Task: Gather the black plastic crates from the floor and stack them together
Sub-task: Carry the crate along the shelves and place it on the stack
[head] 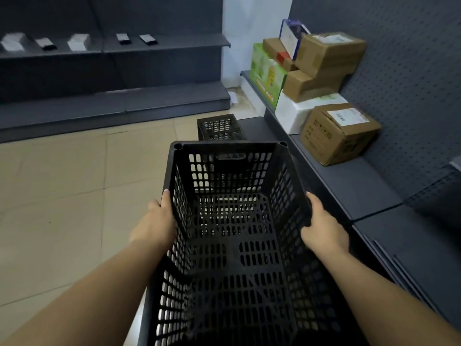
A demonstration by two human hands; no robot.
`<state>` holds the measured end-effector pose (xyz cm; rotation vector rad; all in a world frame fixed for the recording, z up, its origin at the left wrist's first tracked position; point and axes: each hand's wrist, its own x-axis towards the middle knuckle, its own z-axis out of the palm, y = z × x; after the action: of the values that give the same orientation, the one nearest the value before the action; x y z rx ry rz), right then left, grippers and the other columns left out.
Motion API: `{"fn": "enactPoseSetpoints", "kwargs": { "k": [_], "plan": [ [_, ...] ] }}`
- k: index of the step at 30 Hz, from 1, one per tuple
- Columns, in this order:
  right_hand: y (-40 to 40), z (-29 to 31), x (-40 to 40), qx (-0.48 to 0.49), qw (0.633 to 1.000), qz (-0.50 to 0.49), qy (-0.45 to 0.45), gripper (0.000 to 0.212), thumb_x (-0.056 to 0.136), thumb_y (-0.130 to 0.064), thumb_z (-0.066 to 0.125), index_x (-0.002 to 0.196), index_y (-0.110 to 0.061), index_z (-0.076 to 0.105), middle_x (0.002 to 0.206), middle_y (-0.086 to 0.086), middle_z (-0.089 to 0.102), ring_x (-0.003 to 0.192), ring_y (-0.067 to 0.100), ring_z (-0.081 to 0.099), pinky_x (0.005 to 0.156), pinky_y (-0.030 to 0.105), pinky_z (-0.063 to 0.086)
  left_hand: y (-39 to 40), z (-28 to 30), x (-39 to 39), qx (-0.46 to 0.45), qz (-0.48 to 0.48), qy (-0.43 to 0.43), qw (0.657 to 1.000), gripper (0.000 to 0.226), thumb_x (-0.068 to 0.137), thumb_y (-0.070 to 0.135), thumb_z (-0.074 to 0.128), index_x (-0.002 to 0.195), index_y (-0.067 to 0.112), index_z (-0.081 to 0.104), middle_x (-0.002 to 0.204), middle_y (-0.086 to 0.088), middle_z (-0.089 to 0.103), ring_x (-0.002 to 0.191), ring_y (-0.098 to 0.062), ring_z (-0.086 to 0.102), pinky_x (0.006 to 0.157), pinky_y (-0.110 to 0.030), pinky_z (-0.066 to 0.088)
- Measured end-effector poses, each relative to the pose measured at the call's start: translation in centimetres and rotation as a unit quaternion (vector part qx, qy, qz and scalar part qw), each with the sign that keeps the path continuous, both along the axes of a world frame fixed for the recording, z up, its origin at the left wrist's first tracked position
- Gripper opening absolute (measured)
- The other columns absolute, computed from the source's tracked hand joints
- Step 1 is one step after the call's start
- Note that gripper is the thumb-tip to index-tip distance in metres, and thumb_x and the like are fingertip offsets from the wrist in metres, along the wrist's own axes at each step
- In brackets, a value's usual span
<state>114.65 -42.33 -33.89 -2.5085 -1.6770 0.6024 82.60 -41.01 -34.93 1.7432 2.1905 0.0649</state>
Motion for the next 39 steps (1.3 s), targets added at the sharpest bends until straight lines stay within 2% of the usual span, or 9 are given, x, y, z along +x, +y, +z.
{"fn": "enactPoseSetpoints", "kwargs": {
  "k": [5,14,20,24,27,30,34,39],
  "plan": [
    [0.7,-0.9,-0.2,0.017,1.0,-0.008,0.007,0.082,0.088,-0.018,0.054,0.151,-0.038,0.005,0.094,-0.001,0.052,0.072,0.021,0.056,0.055,0.031,0.047,1.8,0.0,-0.2,0.002,-0.007,0.026,1.0,0.07,0.094,0.004,0.04,0.153,0.019,0.006,0.123,-0.017,0.042,0.096,-0.038,0.06,0.077,-0.045,0.047],
    [2.0,-1.2,-0.2,0.018,1.0,-0.013,0.01,0.082,0.087,-0.017,0.054,0.15,-0.039,0.006,0.093,-0.004,0.05,0.07,0.018,0.053,0.056,0.03,0.046,3.1,-1.0,0.3,0.019,0.019,-0.001,1.0,0.067,0.092,0.006,0.039,0.152,0.02,0.01,0.121,-0.017,0.041,0.094,-0.042,0.059,0.075,-0.047,0.046],
    [2.2,-1.6,-0.5,0.019,1.0,-0.015,0.004,0.085,0.086,-0.018,0.054,0.151,-0.039,0.004,0.112,0.0,0.053,0.074,0.019,0.054,0.056,0.031,0.044,3.5,-1.4,0.2,0.029,0.014,0.025,0.999,0.067,0.091,0.014,0.042,0.15,0.02,0.013,0.117,-0.014,0.041,0.092,-0.038,0.058,0.07,-0.044,0.046],
    [1.8,-1.8,-0.3,0.01,1.0,-0.018,-0.012,0.081,0.092,-0.022,0.05,0.15,-0.042,-0.003,0.12,0.005,0.051,0.069,0.019,0.051,0.051,0.03,0.039,2.6,-1.3,0.1,0.017,-0.008,0.029,0.999,0.069,0.095,0.026,0.044,0.153,0.023,0.006,0.126,-0.013,0.036,0.106,-0.033,0.049,0.081,-0.044,0.045],
    [-0.2,-1.7,-0.2,-0.007,1.0,-0.02,-0.012,0.082,0.094,-0.033,0.052,0.149,-0.043,-0.009,0.12,0.009,0.047,0.078,0.021,0.052,0.059,0.034,0.045,0.0,-0.8,-0.4,0.017,-0.034,0.028,0.999,0.073,0.095,0.036,0.047,0.152,0.03,0.002,0.142,-0.01,0.024,0.123,-0.032,0.038,0.096,-0.044,0.041],
    [-3.2,-1.5,-0.1,-0.003,1.0,-0.02,-0.006,0.087,0.092,-0.035,0.057,0.149,-0.039,-0.009,0.128,0.011,0.043,0.084,0.021,0.046,0.065,0.035,0.044,-3.9,-1.0,-0.8,0.012,-0.05,0.01,0.999,0.073,0.093,0.032,0.05,0.152,0.027,0.007,0.146,-0.013,0.021,0.124,-0.034,0.039,0.1,-0.043,0.039],
    [-6.4,-1.2,-0.5,-0.012,1.0,-0.006,-0.02,0.086,0.094,-0.033,0.055,0.15,-0.037,-0.011,0.13,0.012,0.041,0.077,0.02,0.045,0.06,0.034,0.04,-7.2,-0.8,-0.6,0.001,-0.004,-0.054,0.999,0.069,0.091,0.022,0.05,0.15,0.023,0.014,0.143,-0.014,0.024,0.12,-0.038,0.044,0.095,-0.047,0.043],
    [-8.8,-1.3,-0.5,-0.019,0.999,-0.013,-0.03,0.084,0.096,-0.027,0.051,0.15,-0.037,-0.013,0.124,0.014,0.049,0.073,0.023,0.046,0.06,0.034,0.038,-9.5,-0.3,1.0,-0.01,0.042,-0.096,0.994,0.072,0.092,0.007,0.039,0.153,0.019,0.004,0.141,-0.015,0.03,0.109,-0.04,0.052,0.092,-0.048,0.042]
  ]
}}
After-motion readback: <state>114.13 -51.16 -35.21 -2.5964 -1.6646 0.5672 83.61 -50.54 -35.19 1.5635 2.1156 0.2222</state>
